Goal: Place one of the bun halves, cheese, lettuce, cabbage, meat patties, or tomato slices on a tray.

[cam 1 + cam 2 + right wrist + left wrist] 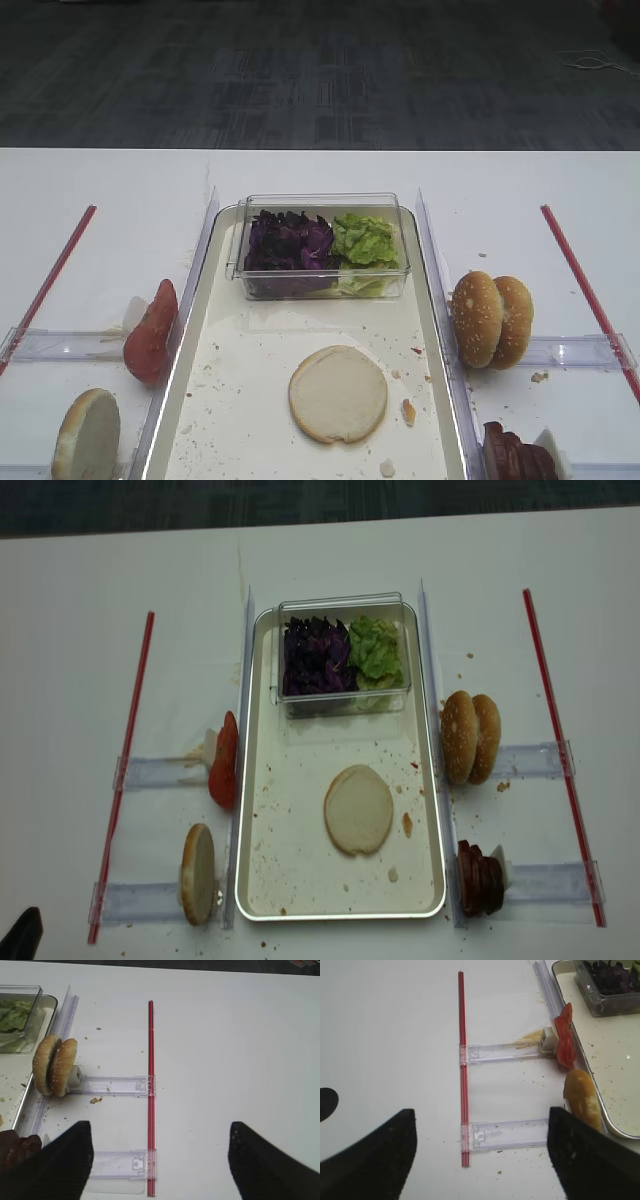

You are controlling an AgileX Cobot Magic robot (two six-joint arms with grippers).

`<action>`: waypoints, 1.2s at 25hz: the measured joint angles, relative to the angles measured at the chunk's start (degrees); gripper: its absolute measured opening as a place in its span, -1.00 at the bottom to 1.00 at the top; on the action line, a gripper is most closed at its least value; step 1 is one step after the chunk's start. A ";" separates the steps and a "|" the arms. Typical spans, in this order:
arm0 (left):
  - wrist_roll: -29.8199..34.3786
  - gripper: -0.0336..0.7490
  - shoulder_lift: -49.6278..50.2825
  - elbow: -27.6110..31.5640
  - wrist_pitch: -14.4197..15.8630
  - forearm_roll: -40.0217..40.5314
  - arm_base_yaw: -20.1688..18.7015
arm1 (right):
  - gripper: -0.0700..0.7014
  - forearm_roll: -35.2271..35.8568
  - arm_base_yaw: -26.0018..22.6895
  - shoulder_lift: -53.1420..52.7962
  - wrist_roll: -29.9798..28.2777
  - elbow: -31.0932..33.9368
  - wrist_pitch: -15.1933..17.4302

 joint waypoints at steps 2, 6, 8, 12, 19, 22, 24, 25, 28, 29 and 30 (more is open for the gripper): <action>0.00 0.45 0.00 0.00 0.00 0.00 0.00 | 0.71 0.00 0.00 0.00 0.00 0.00 0.00; 0.00 0.45 0.00 0.00 0.00 0.00 0.00 | 0.71 0.00 0.00 0.00 0.00 0.00 0.00; 0.00 0.45 0.00 0.00 0.00 0.00 0.00 | 0.71 0.00 0.00 0.00 0.00 0.00 0.00; 0.00 0.45 0.00 0.00 0.00 0.00 0.00 | 0.71 0.00 0.00 0.00 0.00 0.00 0.00; 0.00 0.45 0.00 0.00 0.00 0.00 0.00 | 0.71 0.00 0.00 0.00 0.00 0.00 0.00; 0.00 0.45 0.00 0.00 0.00 0.00 0.00 | 0.71 0.00 0.00 0.00 0.00 0.00 0.00; 0.00 0.45 0.00 0.00 0.00 0.00 0.00 | 0.71 0.00 0.00 0.00 0.00 0.00 0.00; 0.00 0.45 0.00 0.00 0.00 0.00 0.00 | 0.71 0.00 0.00 0.00 0.00 0.00 0.00; 0.00 0.45 0.00 0.00 0.00 0.00 0.00 | 0.71 0.00 0.00 0.00 0.00 0.00 0.00; 0.00 0.45 0.00 0.00 0.00 0.00 0.00 | 0.71 0.00 0.00 0.00 0.00 0.00 0.00; 0.00 0.45 0.00 0.00 0.00 0.00 0.00 | 0.71 0.00 0.00 0.00 0.00 0.00 0.00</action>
